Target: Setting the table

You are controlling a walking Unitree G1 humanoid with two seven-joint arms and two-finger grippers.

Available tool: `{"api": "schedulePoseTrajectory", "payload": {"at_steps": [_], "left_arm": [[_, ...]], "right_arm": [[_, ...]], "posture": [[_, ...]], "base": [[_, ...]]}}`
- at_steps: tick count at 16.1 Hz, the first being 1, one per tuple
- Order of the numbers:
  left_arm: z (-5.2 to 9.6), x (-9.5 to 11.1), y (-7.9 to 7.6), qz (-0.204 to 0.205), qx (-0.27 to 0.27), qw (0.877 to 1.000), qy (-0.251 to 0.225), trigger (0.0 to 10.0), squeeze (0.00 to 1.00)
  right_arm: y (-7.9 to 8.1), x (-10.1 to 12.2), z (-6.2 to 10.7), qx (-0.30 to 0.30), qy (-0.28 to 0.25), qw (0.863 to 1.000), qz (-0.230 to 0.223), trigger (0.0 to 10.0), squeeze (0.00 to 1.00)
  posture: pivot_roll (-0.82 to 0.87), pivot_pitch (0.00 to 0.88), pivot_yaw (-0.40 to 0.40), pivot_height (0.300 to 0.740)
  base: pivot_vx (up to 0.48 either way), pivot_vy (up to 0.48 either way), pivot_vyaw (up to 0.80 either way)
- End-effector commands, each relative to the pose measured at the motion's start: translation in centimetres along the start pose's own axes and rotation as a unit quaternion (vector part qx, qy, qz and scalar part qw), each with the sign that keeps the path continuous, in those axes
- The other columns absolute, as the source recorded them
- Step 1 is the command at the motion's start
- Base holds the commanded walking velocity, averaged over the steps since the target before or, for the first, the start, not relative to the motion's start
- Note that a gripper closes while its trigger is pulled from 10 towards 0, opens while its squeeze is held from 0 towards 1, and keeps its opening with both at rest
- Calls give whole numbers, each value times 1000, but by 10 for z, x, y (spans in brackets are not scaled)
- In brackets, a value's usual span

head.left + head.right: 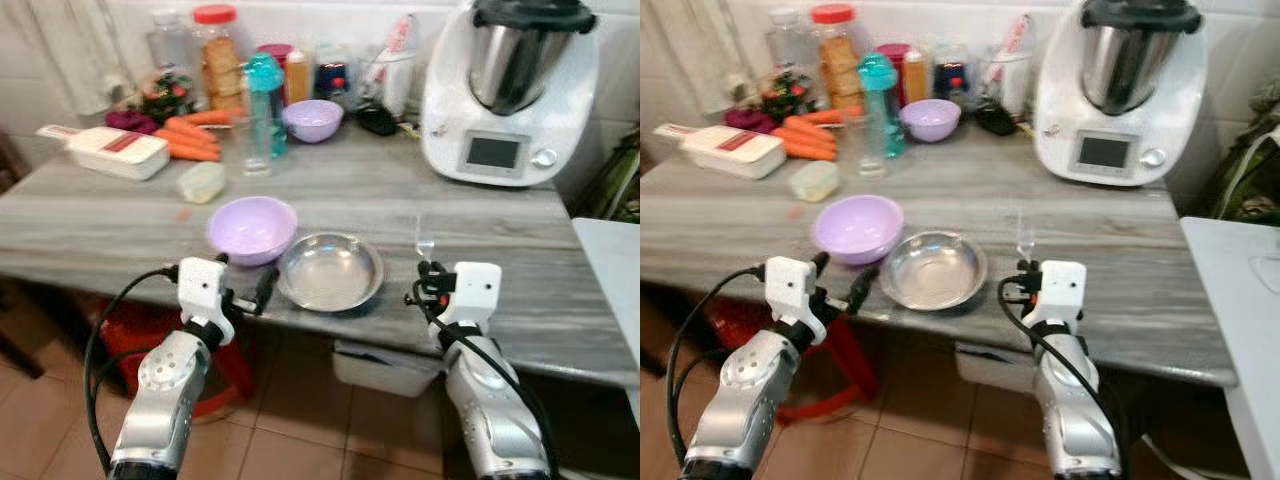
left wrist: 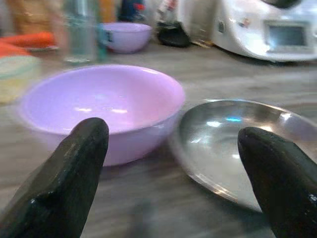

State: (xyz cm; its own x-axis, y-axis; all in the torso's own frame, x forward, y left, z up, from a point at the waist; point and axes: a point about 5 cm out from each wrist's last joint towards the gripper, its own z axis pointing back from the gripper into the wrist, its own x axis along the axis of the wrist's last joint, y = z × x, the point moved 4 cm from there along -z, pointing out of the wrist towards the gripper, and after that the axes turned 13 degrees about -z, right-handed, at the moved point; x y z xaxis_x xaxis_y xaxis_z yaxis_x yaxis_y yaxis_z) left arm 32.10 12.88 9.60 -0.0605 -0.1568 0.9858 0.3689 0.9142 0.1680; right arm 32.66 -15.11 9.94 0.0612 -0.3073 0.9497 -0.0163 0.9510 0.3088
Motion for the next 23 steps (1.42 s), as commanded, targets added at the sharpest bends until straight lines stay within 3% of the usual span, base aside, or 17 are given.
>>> {"api": "schedulePoseTrajectory", "payload": {"at_steps": [1,5,10,16,20,23], "left_arm": [[7,1,-4,-14,-26,1000,-3,10000,0],[34,-10,-18,-16,-127,992,6,10000,0],[44,-6,-36,-5,-202,979,-8,10000,0],[43,2,-40,1,-201,979,-21,10000,0],[42,7,-47,5,-217,976,-24,10000,0],[42,7,-49,7,-220,975,-23,10000,0]], "right_arm": [[-3,4,1,-9,-9,1000,-3,10000,0],[-6,5,-1,-26,-4,1000,-15,10000,0],[-11,4,-13,-54,15,998,-22,10000,0],[-7,-5,-30,-66,60,995,-49,10000,0],[15,-17,-42,-56,96,992,-65,10000,0],[21,-24,-43,-60,111,990,-68,10000,0]], "posture": [[2,0,26,740],[1,0,17,740],[-4,0,10,740],[-10,0,6,740],[-6,0,1,740],[-5,0,-1,740]], "base": [[0,0,0],[0,0,0],[0,0,0],[0,0,0],[0,0,0],[0,0,0]]}}
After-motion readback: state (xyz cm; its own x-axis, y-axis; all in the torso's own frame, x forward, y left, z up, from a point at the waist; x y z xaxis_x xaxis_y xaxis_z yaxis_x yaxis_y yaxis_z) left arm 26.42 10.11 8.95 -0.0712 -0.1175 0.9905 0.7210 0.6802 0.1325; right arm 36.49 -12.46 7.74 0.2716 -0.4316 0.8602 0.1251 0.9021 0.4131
